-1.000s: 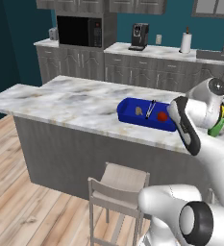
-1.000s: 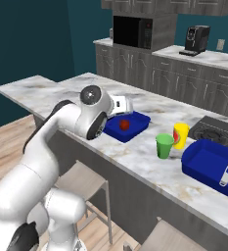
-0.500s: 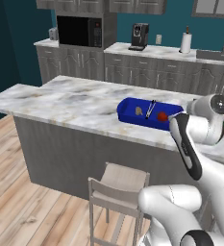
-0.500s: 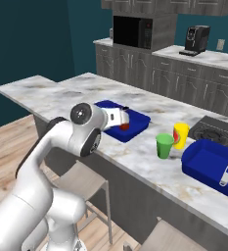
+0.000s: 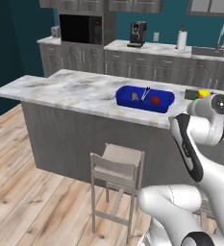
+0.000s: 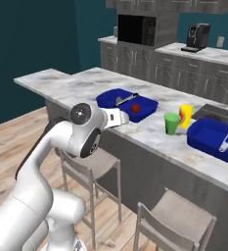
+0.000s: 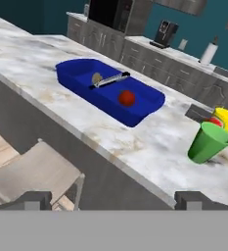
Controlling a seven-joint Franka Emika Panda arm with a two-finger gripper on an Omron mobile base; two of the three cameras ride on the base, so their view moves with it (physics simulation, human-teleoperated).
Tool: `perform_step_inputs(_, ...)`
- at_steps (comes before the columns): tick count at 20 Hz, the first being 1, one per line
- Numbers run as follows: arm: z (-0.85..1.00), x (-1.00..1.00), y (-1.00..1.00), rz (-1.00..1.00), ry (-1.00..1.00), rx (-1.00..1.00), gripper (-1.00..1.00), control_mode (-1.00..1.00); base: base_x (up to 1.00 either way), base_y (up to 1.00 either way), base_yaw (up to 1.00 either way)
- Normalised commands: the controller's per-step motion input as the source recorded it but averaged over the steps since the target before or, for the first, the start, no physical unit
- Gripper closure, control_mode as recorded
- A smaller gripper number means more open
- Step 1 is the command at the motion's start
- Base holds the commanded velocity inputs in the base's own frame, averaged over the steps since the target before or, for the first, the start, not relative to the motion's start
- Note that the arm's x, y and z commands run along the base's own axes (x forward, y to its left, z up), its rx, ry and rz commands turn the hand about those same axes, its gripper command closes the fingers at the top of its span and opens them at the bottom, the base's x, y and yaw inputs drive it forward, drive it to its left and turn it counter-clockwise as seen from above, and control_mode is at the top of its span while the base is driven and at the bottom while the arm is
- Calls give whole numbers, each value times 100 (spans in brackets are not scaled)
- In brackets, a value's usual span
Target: Gather the garlic and bell pepper from the fridge and place them on a tray on the dining counter. Then gather the steaks from the fridge and place them on the other tray.
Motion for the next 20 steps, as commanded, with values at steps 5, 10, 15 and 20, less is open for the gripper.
perform_step_inputs(5, 0, 0, 0, 0, 0, 0, -100, 100, -100, -1, -2)
perform_step_inputs(10, 0, 0, 0, 0, 0, 0, -100, 100, -86, -33, -42)
perform_step_inputs(15, 0, 0, 0, 0, 0, 0, -100, 100, -10, -18, -77)
perform_step_inputs(20, 0, 0, 0, 0, 0, 0, -100, 100, 2, -7, -82)
